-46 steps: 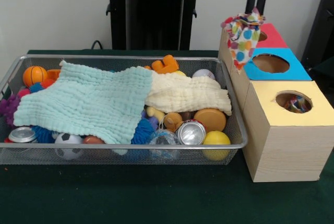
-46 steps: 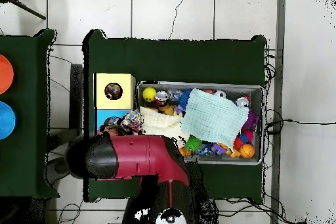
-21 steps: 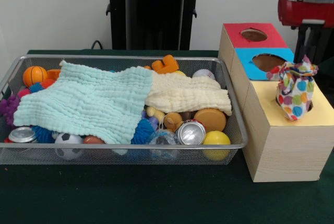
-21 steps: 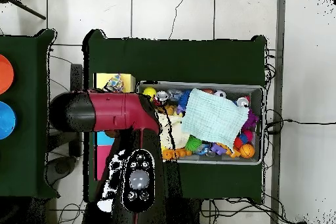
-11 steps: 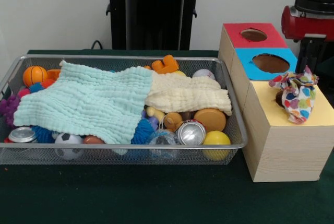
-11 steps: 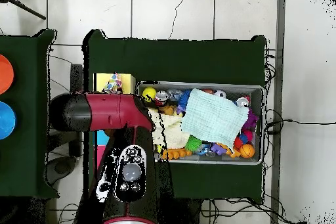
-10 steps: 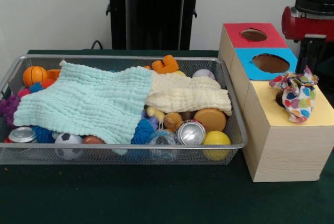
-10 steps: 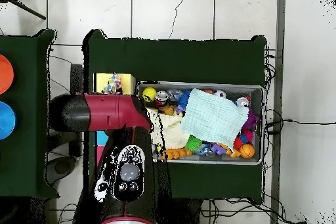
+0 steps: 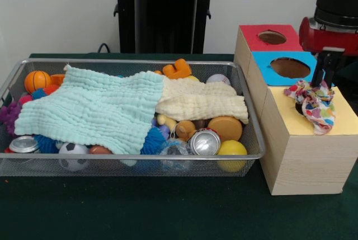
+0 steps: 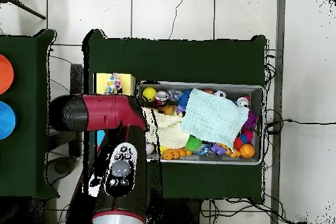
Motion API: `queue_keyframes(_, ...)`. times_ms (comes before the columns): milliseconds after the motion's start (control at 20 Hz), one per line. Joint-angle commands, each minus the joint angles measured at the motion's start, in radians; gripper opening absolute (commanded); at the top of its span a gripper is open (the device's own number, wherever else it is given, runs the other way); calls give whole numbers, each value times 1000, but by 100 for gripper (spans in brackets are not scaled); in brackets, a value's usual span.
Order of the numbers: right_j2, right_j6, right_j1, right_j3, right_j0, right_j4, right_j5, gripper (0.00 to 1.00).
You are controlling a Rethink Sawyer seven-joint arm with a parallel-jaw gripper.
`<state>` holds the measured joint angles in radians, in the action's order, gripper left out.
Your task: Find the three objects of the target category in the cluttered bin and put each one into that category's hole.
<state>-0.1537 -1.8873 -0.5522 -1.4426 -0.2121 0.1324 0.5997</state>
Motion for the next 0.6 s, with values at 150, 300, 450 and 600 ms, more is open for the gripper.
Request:
queue_keyframes(150,-14,-224,132,72,43,20,-69,0)
queue_keyframes(300,-10,-221,154,85,49,23,-92,0)
queue_keyframes(450,-13,-227,158,85,46,28,-82,0)
queue_keyframes(600,-10,-230,154,79,48,43,-51,0)
